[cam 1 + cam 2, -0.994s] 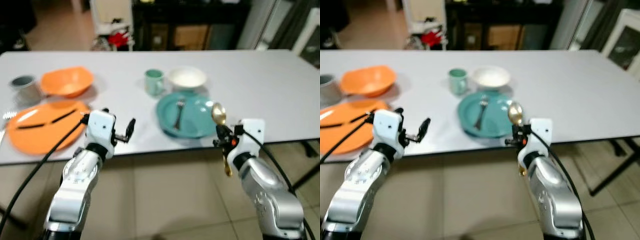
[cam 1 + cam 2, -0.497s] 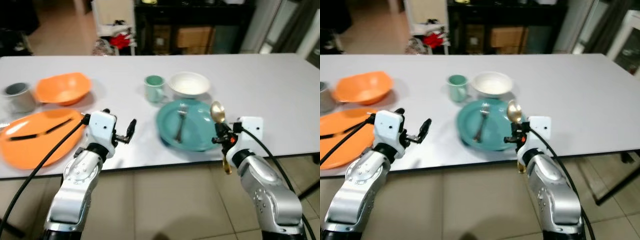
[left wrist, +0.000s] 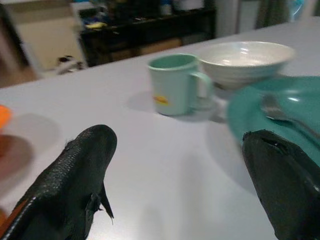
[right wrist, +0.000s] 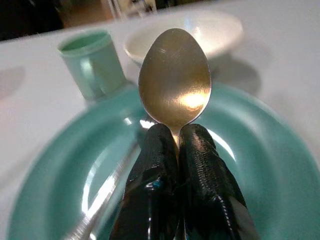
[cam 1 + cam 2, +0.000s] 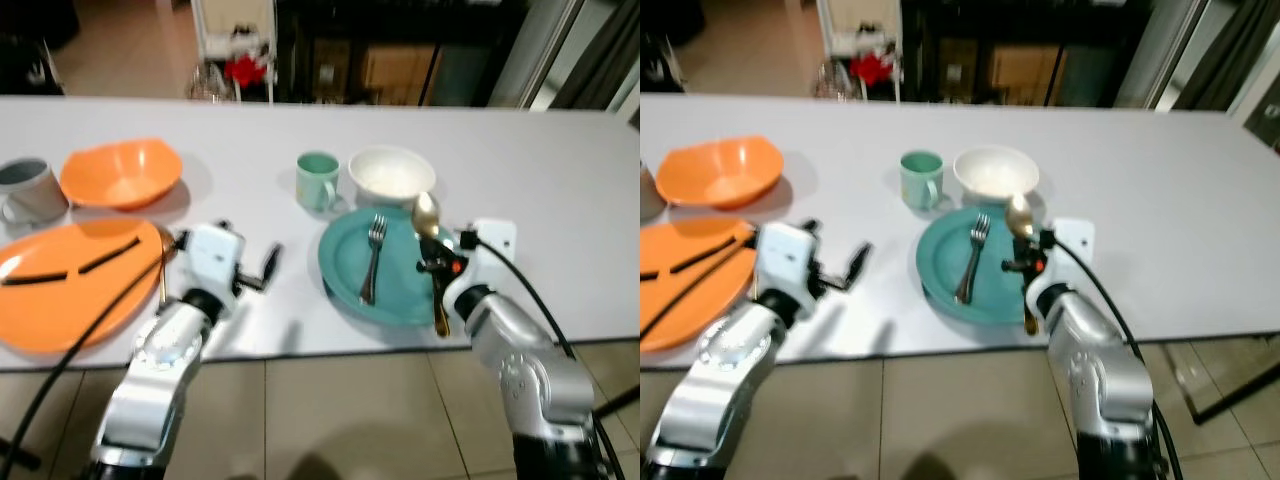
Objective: Setting the table
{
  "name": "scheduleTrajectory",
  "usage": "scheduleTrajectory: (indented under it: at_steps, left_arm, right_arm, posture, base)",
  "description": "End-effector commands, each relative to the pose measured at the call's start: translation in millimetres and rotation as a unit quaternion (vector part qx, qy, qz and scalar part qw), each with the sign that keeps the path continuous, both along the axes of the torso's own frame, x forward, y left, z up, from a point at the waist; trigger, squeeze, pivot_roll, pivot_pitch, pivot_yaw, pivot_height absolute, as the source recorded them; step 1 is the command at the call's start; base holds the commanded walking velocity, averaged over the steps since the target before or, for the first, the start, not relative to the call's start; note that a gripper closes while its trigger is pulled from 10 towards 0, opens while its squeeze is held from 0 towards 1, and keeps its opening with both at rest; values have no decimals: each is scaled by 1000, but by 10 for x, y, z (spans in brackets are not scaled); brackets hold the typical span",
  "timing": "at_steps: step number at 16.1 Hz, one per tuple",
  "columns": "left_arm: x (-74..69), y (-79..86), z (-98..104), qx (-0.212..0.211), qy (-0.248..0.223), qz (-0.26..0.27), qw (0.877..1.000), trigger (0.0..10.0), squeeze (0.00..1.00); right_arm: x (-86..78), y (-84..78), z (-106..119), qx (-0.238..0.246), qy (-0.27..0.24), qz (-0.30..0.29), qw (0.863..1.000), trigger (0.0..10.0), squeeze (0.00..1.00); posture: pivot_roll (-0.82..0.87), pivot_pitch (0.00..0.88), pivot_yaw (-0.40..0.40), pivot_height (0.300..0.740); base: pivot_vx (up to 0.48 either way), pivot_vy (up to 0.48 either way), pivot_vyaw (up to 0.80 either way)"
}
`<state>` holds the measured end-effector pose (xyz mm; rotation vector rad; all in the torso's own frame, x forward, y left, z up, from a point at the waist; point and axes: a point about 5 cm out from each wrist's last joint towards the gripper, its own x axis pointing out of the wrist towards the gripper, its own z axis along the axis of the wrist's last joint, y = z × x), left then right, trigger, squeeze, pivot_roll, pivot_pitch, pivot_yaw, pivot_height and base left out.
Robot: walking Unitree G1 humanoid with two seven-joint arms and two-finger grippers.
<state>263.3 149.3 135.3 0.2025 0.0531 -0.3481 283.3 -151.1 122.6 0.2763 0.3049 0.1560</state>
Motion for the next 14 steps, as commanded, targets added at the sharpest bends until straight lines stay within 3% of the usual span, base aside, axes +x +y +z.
scheduleTrajectory:
  at_steps: [1,5,6,11,14]
  left_arm:
    - [-8,-2,64,-2,-4,-17,1000,10000,35]
    - [-9,-30,155,24,13,-116,993,10000,35]
    - [-28,-73,202,28,20,-161,986,10000,35]
    - [-109,-97,306,37,44,-230,972,10000,31]
    - [-174,-121,293,35,56,-246,967,10000,31]
  right_arm:
    - [52,19,50,18,-3,0,1000,10000,0]
    - [393,41,-13,17,51,-26,998,10000,0]
    - [501,12,-73,15,82,-48,995,10000,0]
    - [775,36,-99,6,118,-78,990,10000,0]
    - [802,3,-164,-8,133,-107,985,10000,0]
  posture:
    - [55,0,-51,740]
    - [61,0,-35,740]
    - [67,0,-37,740]
    - [76,3,-44,740]
    - [79,10,-52,740]
  base:
    - [0,0,0]
    - [0,0,0]
    - [0,0,0]
    - [0,0,0]
    - [0,0,0]
